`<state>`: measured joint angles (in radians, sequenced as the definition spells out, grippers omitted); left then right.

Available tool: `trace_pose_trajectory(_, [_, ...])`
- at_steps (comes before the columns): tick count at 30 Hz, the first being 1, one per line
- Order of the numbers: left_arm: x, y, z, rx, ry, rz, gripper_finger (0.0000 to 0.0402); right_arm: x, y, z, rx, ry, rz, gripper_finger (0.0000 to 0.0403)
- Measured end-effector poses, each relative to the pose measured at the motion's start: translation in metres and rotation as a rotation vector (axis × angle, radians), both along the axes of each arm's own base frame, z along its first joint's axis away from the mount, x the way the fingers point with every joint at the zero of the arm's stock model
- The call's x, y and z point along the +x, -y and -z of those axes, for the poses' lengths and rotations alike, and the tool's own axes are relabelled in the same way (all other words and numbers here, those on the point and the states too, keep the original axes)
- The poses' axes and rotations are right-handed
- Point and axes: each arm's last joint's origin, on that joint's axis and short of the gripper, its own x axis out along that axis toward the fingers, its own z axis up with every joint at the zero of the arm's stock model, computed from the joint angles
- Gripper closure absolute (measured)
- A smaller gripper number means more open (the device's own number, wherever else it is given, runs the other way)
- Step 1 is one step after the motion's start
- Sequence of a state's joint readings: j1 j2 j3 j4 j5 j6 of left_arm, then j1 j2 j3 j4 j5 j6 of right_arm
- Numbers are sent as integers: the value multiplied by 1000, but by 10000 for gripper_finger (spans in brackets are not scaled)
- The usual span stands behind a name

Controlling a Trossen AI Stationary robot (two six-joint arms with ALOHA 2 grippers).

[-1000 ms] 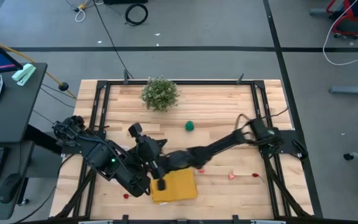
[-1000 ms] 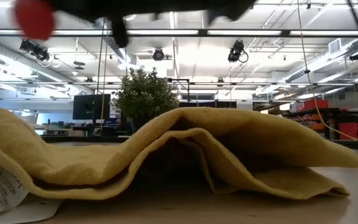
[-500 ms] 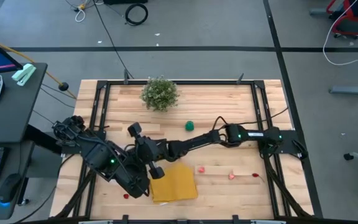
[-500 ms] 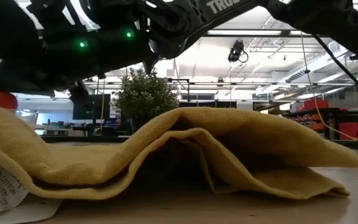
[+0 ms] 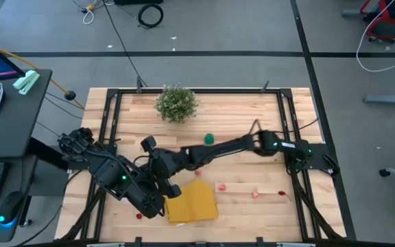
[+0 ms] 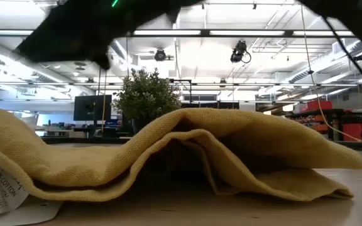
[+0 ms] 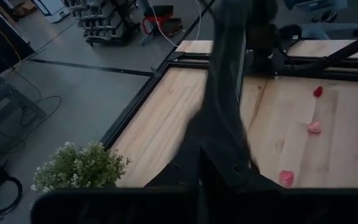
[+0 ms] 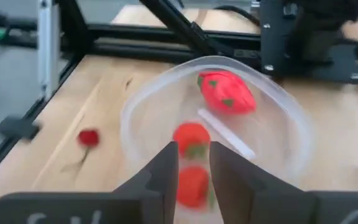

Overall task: Pick and placing Produce into tupperware
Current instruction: Put the bell pepper into the transparent bin

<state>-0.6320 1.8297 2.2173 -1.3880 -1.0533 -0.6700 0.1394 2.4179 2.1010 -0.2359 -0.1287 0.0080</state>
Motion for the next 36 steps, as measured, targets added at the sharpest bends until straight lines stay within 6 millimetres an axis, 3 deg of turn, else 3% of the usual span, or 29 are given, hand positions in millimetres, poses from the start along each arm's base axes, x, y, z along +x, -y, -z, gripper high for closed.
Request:
trace_pose_trajectory(3, [0,0,-1,-9,25,-13,386,-28,3,-38,-57,-128,-29,308])
trace_pose_trajectory(7, [0,1,-2,-31,35,-12,393,-70,0,-71,-105,-336,-65,314])
trace_pose_trajectory(12, [1,4,-2,-51,42,0,384,-123,5,-99,-180,-611,-21,315])
trace_pose_trajectory(16, [-1,6,-1,-56,53,-6,378,-159,4,-116,-263,-722,66,315])
trace_pose_trajectory(22, [-10,18,-3,-33,124,-21,392,-213,9,-106,-322,-758,103,315])
trace_pose_trajectory(31, [-29,38,-7,25,232,-28,383,-310,29,-43,-382,-818,61,316])
trace_pose_trajectory(36, [-29,41,-5,10,241,-26,385,-332,35,-22,-406,-695,2,316])
